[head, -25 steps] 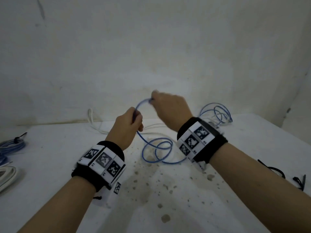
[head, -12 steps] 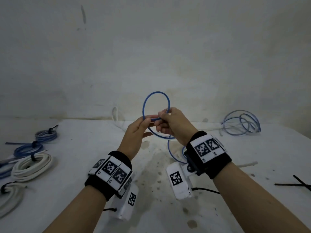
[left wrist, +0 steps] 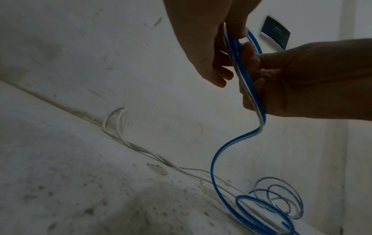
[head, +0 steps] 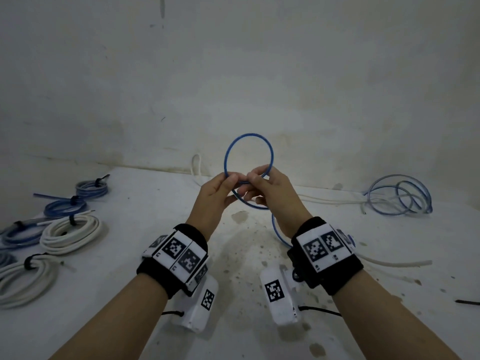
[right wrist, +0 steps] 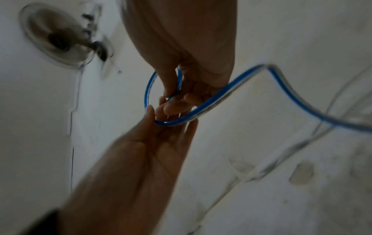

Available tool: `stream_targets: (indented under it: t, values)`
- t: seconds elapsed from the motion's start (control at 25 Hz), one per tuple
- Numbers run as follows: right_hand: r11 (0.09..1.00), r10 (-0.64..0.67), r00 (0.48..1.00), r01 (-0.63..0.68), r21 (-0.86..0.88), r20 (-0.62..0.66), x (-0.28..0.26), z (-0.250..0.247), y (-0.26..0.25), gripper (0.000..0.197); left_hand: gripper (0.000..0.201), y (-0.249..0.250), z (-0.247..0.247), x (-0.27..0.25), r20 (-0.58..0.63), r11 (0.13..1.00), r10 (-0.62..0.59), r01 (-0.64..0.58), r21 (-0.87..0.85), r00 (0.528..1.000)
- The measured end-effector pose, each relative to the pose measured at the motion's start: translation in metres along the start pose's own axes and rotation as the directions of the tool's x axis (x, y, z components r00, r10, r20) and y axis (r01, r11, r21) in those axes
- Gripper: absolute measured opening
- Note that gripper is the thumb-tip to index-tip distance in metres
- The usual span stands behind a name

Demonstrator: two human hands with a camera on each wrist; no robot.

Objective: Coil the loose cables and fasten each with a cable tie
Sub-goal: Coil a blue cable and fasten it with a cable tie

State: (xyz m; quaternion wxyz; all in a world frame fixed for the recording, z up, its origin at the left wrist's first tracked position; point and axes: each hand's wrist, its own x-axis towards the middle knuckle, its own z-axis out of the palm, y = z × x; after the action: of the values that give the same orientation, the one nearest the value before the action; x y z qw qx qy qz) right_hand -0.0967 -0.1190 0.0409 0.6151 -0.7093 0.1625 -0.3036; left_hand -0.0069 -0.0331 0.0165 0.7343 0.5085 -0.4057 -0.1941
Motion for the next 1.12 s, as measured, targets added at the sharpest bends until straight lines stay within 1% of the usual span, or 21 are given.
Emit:
stream_targets:
  t: [0.12, 0.2, 0.28, 0.32, 0.36, 0.4, 0.44, 0.52, 0.56, 0.6, 0.64, 0.68, 0.72, 0.8, 0.88, 0.92, 0.96, 1.04, 1.08, 1.12]
  values:
    - [0.992, 0.065, 0.997, -0.068, 0.102, 0.039, -0.001, -0.002, 0.006, 0.03, 0.026, 0.001, 0.001, -0.004, 0.02, 0.999, 0.023, -0.022, -0.03, 1.0]
    - [0.993, 0.051, 0.996, -0.058, 0.102, 0.071, -0.003, -0.003, 0.005, 0.028, 0.026, 0.003, 0.003, -0.004, 0.0, 0.999, 0.015, -0.015, -0.048, 1.0]
    - [1.0, 0.009, 0.997, -0.011, 0.02, 0.073, -0.006, -0.001, 0.001, 0.017, 0.025, 0.007, 0.002, -0.002, -0.05, 0.999, 0.007, -0.01, -0.041, 0.999]
    - [0.998, -0.03, 0.998, 0.034, -0.058, 0.064, -0.006, 0.0, 0.0, 0.012, 0.026, 0.01, 0.001, -0.001, -0.068, 0.998, 0.007, -0.011, -0.058, 0.998]
    - [0.981, -0.08, 0.995, 0.089, -0.173, 0.061, -0.005, 0.0, 0.001, 0.01, 0.027, 0.012, 0.0, 0.0, -0.08, 0.995, 0.006, -0.015, -0.103, 0.997]
    - [0.938, -0.128, 0.989, 0.146, -0.315, 0.077, -0.004, 0.0, 0.003, 0.009, 0.029, 0.015, -0.003, 0.002, -0.093, 0.986, 0.005, -0.021, -0.165, 0.996]
    - [0.873, -0.163, 0.979, 0.201, -0.444, 0.124, -0.004, 0.0, 0.007, 0.009, 0.03, 0.018, -0.005, 0.003, -0.108, 0.973, -0.001, -0.024, -0.231, 0.994]
    - [0.767, -0.18, 0.958, 0.279, -0.579, 0.223, -0.007, -0.002, 0.015, 0.011, 0.031, 0.023, -0.011, 0.003, -0.13, 0.933, -0.039, -0.01, -0.36, 0.991]
    - [0.71, -0.166, 0.954, 0.291, -0.641, 0.249, -0.008, -0.006, 0.018, 0.012, 0.031, 0.026, -0.014, 0.002, -0.143, 0.906, -0.049, -0.016, -0.423, 0.989]
    - [0.646, -0.131, 0.955, 0.285, -0.708, 0.265, -0.01, -0.011, 0.02, 0.013, 0.031, 0.028, -0.017, 0.002, -0.163, 0.875, -0.05, -0.035, -0.483, 0.985]
    - [0.602, -0.078, 0.959, 0.263, -0.754, 0.272, -0.012, -0.017, 0.021, 0.014, 0.031, 0.03, -0.02, 0.002, -0.186, 0.842, -0.047, -0.061, -0.536, 0.981]
    - [0.604, -0.021, 0.963, 0.228, -0.764, 0.27, -0.014, -0.024, 0.023, 0.016, 0.032, 0.032, -0.024, 0.003, -0.203, 0.818, -0.047, -0.079, -0.57, 0.978]
    - [0.624, 0.021, 0.964, 0.195, -0.756, 0.266, -0.017, -0.03, 0.023, 0.019, 0.033, 0.034, -0.026, 0.003, -0.211, 0.812, -0.051, -0.082, -0.578, 0.976]
    - [0.66, 0.054, 0.974, 0.131, -0.74, 0.221, -0.021, -0.039, 0.021, 0.031, 0.035, 0.036, -0.03, 0.003, -0.205, 0.848, -0.059, -0.06, -0.527, 0.977]
    - [0.737, 0.047, 0.995, 0.025, -0.675, 0.088, -0.021, -0.046, 0.021, 0.044, 0.036, 0.034, -0.028, 0.001, -0.17, 0.9, -0.082, 0.0, -0.436, 0.982]
    - [0.769, 0.037, 0.999, -0.017, -0.639, 0.018, -0.018, -0.048, 0.021, 0.043, 0.036, 0.033, -0.025, -0.001, -0.135, 0.925, -0.099, 0.041, -0.377, 0.986]
    - [0.792, 0.022, 0.999, -0.048, -0.609, -0.05, -0.013, -0.049, 0.022, 0.035, 0.035, 0.03, -0.021, -0.003, -0.089, 0.951, -0.117, 0.085, -0.299, 0.989]
    - [0.852, -0.017, 0.987, -0.069, -0.519, -0.159, -0.007, -0.048, 0.025, 0.011, 0.035, 0.024, -0.013, -0.007, 0.003, 0.984, -0.156, 0.155, -0.09, 0.988]
    - [0.89, -0.031, 0.979, -0.065, -0.451, -0.202, -0.004, -0.045, 0.026, 0.016, 0.036, 0.02, -0.009, -0.007, 0.043, 0.984, -0.178, 0.178, 0.001, 0.983]
    - [0.922, -0.049, 0.973, -0.042, -0.386, -0.223, -0.001, -0.042, 0.027, 0.026, 0.037, 0.017, -0.007, -0.007, 0.076, 0.978, -0.204, 0.199, 0.067, 0.976]
